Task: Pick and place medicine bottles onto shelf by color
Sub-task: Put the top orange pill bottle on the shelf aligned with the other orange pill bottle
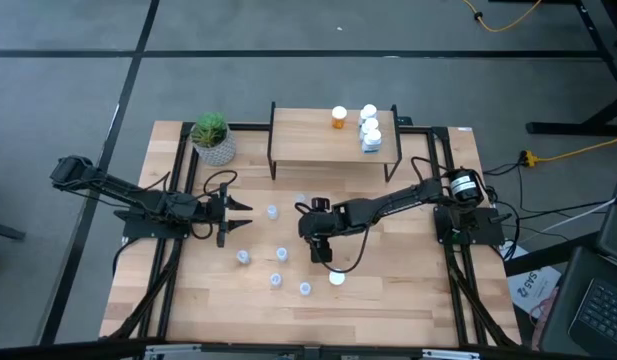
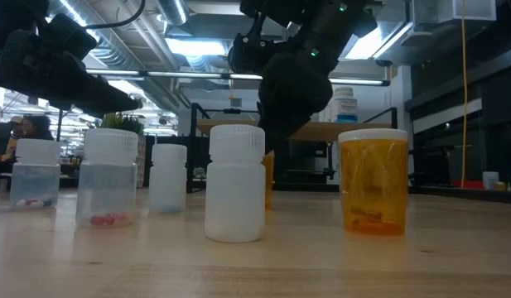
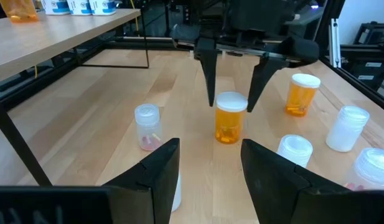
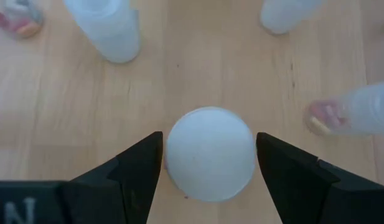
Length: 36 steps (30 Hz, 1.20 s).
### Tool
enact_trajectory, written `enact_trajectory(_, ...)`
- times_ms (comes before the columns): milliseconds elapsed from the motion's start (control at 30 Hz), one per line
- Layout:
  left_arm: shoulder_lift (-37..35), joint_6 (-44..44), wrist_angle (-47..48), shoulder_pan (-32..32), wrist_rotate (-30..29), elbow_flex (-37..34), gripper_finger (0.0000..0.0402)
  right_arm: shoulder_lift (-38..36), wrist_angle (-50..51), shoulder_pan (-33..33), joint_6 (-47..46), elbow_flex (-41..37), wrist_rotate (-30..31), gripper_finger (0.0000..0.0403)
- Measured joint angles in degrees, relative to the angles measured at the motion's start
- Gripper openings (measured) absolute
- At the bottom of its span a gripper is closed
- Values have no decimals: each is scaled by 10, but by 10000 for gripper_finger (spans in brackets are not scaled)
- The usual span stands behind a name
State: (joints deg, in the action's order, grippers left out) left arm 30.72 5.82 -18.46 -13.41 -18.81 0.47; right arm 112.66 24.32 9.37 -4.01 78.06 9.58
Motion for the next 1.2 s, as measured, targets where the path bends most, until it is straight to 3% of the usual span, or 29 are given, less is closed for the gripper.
enact_trajectory(200,0,-2,0,0,0,0,165,0,1,0,-8,0,0,257)
enact_trajectory(433,0,-2,0,0,0,0,165,0,1,0,-53,0,1,206)
enact_trajectory(600,0,-2,0,0,0,0,165,1,46,0,-57,26,-2,205)
enact_trajectory(867,0,-2,0,0,0,0,165,1,279,-15,17,213,21,209)
enact_trajectory(1067,0,-2,0,0,0,0,165,1,483,-62,35,395,75,206)
enact_trajectory(1200,0,-3,0,0,0,0,165,0,549,-110,62,487,94,209)
